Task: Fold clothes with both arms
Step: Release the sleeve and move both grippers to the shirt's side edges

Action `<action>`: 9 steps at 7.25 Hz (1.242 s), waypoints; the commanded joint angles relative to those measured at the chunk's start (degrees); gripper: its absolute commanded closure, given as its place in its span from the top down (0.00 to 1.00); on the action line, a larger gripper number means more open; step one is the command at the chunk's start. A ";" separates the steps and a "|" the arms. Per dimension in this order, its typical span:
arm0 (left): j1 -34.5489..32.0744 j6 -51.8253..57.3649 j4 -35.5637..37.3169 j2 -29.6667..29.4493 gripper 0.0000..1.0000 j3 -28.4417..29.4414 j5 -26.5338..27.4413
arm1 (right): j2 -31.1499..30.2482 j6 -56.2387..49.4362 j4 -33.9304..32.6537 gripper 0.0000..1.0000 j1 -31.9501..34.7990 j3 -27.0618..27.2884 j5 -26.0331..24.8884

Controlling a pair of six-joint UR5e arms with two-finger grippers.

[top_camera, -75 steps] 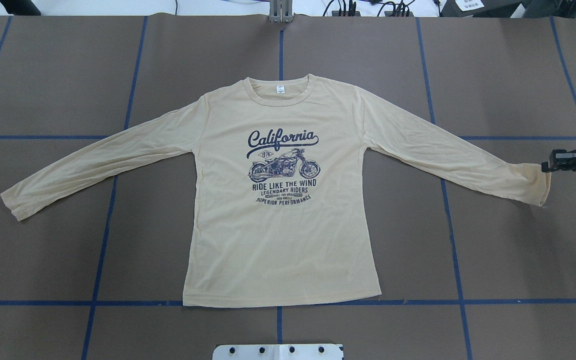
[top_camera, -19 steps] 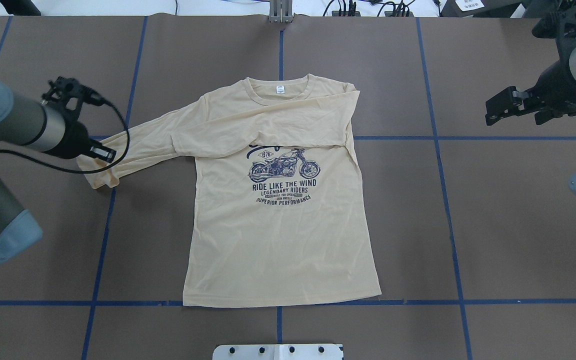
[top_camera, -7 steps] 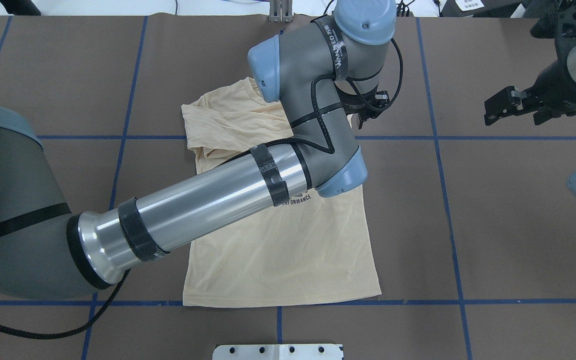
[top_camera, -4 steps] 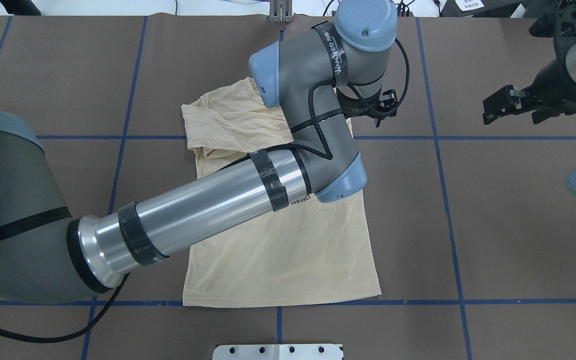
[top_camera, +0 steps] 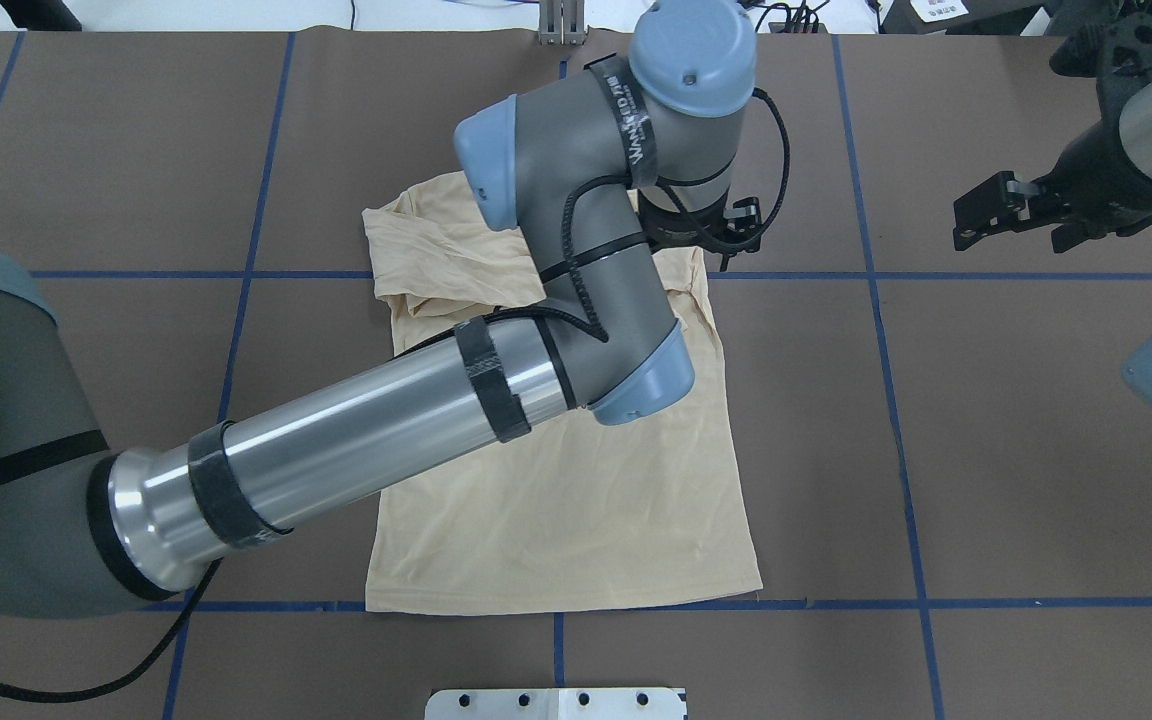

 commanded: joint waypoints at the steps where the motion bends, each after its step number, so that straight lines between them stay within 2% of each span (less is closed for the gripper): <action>1: -0.02 4.36 0.69 18.67 1.00 -22.59 0.14 | 0.24 14.09 7.10 0.99 -8.17 0.48 -4.07; 3: 0.33 7.19 0.08 34.94 1.00 -38.53 1.10 | 0.32 25.26 7.39 0.99 -20.89 2.93 -15.38; 4: 0.60 8.95 -0.27 41.63 1.00 -44.61 1.28 | 0.32 30.02 7.31 0.99 -26.79 3.99 -20.48; 5: 1.29 8.53 -1.67 45.88 1.00 -47.63 1.37 | 0.32 33.54 7.39 0.99 -31.63 4.35 -24.36; 6: 3.39 5.65 -5.77 50.18 1.00 -48.18 4.24 | 0.32 36.54 7.40 0.99 -34.90 4.53 -26.40; 7: 7.94 -0.99 -12.86 53.88 1.00 -47.67 8.79 | 0.24 37.79 7.40 0.99 -36.24 4.79 -26.94; 9: 16.28 -9.71 -13.90 55.32 1.00 -47.05 14.17 | 0.06 38.67 7.40 0.99 -37.30 4.88 -27.39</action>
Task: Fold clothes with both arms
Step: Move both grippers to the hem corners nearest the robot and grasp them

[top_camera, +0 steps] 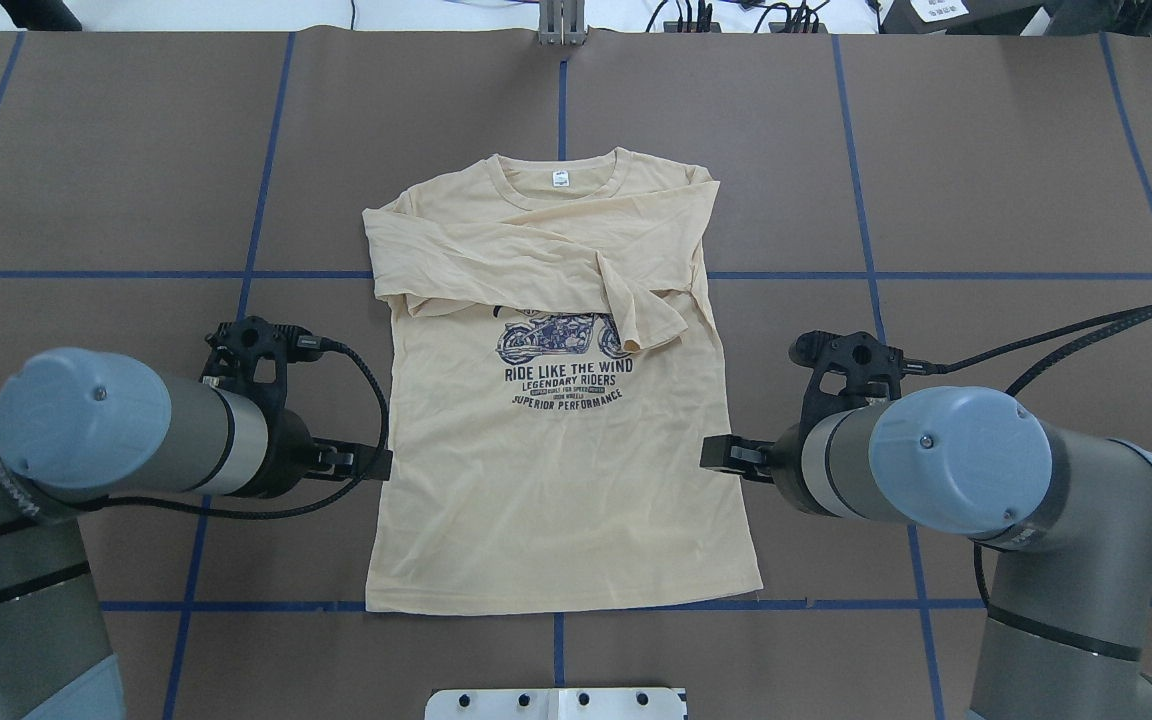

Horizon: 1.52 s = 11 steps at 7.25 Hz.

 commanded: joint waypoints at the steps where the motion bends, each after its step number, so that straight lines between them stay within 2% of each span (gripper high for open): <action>1: 6.92 -6.48 -1.57 1.36 1.00 1.03 3.93 | -0.10 1.07 0.00 0.99 -0.92 0.16 -0.48; 2: 8.07 -7.54 -1.66 1.18 0.97 1.91 3.93 | -0.10 1.07 0.00 0.99 -1.01 0.16 -0.48; 4: 8.87 -7.55 -1.66 0.74 0.65 4.11 3.84 | -0.19 1.07 0.00 0.99 -1.01 0.16 -0.48; 5: 9.83 -7.55 -1.66 0.65 0.56 4.72 3.84 | -0.19 1.16 0.00 0.99 -1.10 0.16 -0.48; 8: 10.72 -7.63 -1.66 0.48 0.43 4.90 3.58 | -0.19 1.07 0.00 0.99 -1.10 0.16 -0.48; 11: 11.24 -7.63 -1.74 0.48 0.42 5.34 3.40 | -0.28 1.07 0.00 0.99 -1.10 0.16 -0.48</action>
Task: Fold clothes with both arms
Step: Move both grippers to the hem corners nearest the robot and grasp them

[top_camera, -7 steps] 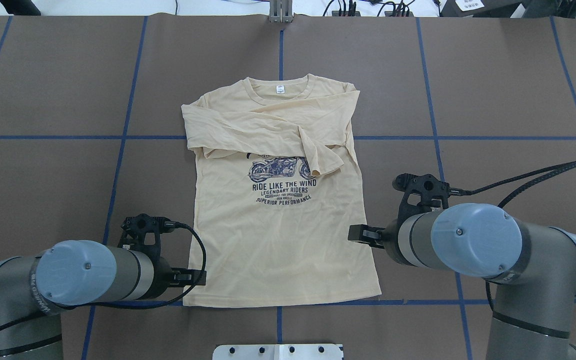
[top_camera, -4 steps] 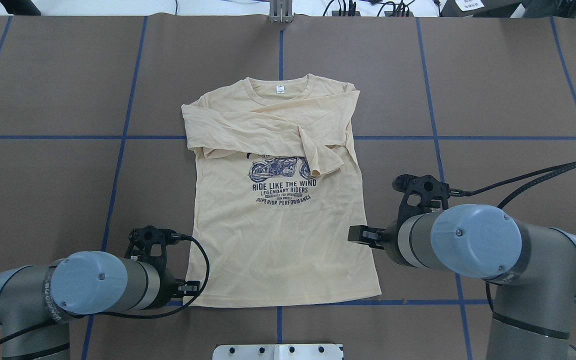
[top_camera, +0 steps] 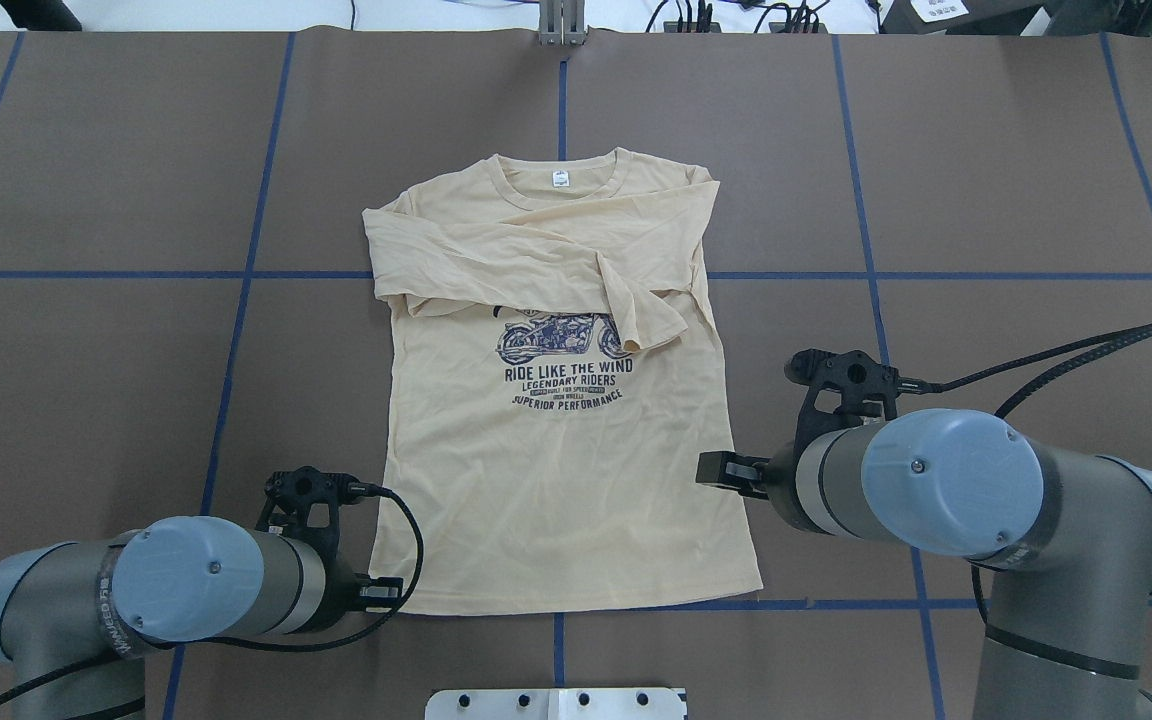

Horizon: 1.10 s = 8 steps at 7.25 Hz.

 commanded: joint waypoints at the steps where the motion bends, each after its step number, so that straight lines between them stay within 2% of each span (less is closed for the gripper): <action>1: 0.43 0.00 -0.01 -0.09 0.41 0.18 -0.17 | -0.03 -0.06 0.02 0.99 0.00 0.00 0.00; 2: 0.44 0.00 -0.01 -0.26 0.28 0.18 -0.26 | -0.12 -0.06 -0.06 0.99 0.00 0.00 0.00; 3: 0.44 -0.09 -0.01 -0.79 0.08 0.09 -0.17 | -0.12 0.03 0.02 0.99 0.00 0.00 0.00; 4: 0.87 -0.79 0.25 -0.79 0.00 0.09 0.00 | -0.29 0.03 -0.06 0.99 -0.26 -0.09 0.00; 5: 0.88 -0.71 0.51 -0.79 0.00 -0.17 -0.08 | -0.47 0.11 0.02 1.00 -0.96 -0.17 -0.09; 7: 0.88 -0.62 0.60 -0.88 0.00 -0.17 -0.17 | -1.70 2.91 0.20 0.99 -5.77 -0.53 -6.03; 8: 0.88 -0.62 0.60 -0.88 0.00 -0.17 -0.26 | -2.14 3.45 0.29 0.96 -7.28 -1.05 -7.37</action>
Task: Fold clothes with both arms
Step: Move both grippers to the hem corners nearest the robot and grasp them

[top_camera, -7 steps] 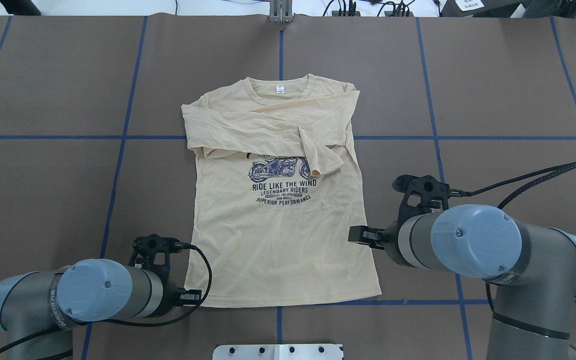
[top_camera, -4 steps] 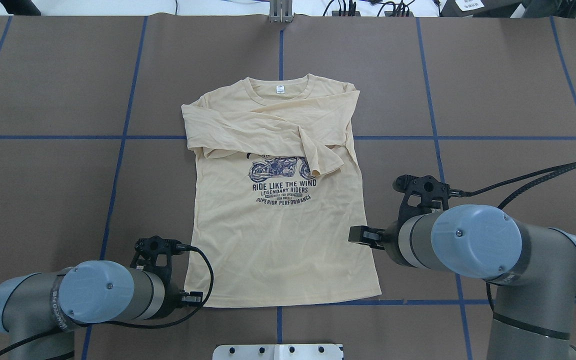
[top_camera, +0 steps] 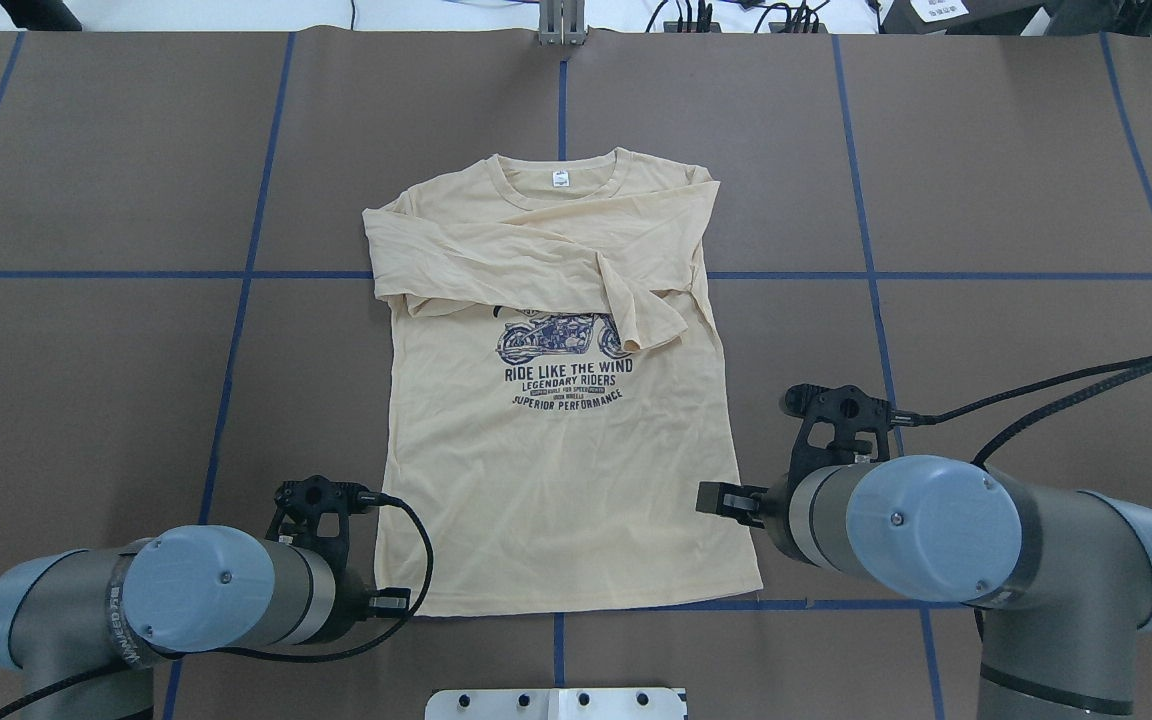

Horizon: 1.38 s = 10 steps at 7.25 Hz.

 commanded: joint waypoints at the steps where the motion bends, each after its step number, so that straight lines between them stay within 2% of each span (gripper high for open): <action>1: 0.01 0.09 0.03 0.07 0.00 -0.11 -0.08 | -0.49 2.36 0.53 0.86 -3.64 -1.12 -4.40; 3: 0.01 0.09 0.03 0.07 0.00 -0.37 -0.17 | -1.80 3.43 7.71 0.69 -4.61 -4.71 -6.51; 4: 0.01 0.09 0.03 0.07 0.00 -0.46 -0.17 | -1.98 3.51 8.26 0.62 -5.05 -5.07 -7.40; 8: 0.01 0.18 0.03 -0.02 0.00 -0.64 -0.26 | -2.77 4.30 8.36 0.51 -7.42 -6.92 -9.42; 10: -0.08 0.27 0.03 -0.02 0.00 -0.64 -0.26 | -2.77 4.39 8.36 0.51 -8.04 -7.63 -9.78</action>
